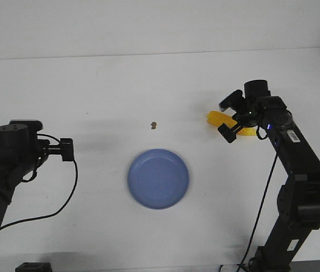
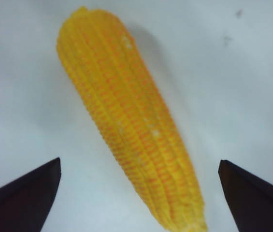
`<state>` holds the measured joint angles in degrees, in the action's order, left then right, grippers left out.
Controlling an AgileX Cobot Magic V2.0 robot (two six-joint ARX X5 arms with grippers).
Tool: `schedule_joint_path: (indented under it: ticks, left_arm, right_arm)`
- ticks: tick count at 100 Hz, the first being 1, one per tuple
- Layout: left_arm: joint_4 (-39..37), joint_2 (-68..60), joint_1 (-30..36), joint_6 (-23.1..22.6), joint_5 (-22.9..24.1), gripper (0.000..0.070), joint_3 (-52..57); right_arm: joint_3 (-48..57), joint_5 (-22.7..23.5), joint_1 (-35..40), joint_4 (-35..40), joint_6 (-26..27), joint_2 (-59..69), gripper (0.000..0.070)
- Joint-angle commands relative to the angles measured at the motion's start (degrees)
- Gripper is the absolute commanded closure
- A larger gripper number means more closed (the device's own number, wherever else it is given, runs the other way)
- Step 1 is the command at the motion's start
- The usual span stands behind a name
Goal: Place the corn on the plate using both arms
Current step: 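Reach the right gripper to the yellow corn cob and grasp it, then lift the corn with the right gripper and carry it over the plate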
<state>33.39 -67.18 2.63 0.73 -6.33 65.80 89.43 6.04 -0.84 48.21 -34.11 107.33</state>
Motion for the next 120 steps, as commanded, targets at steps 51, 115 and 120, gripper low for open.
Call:
schedule_joint_path:
  ticks: [51, 115, 120]
  left_arm:
    - [-0.5, -0.7, 0.0, -0.1, -0.3, 0.0074, 0.6]
    - [-0.5, -0.7, 0.0, -0.1, -0.3, 0.0074, 0.6]
    - [-0.5, -0.7, 0.0, -0.1, -0.3, 0.0074, 0.6]
  right_arm:
    - [1.3, 4.1, -1.8, -3.1, -0.5, 7.2, 0.0218]
    - [1.4, 16.2, -0.9, 3.3, 6.1, -2.4, 0.0554]
    - [1.4, 16.4, -0.1, 4.4, 6.3, -4.0, 0.0554]
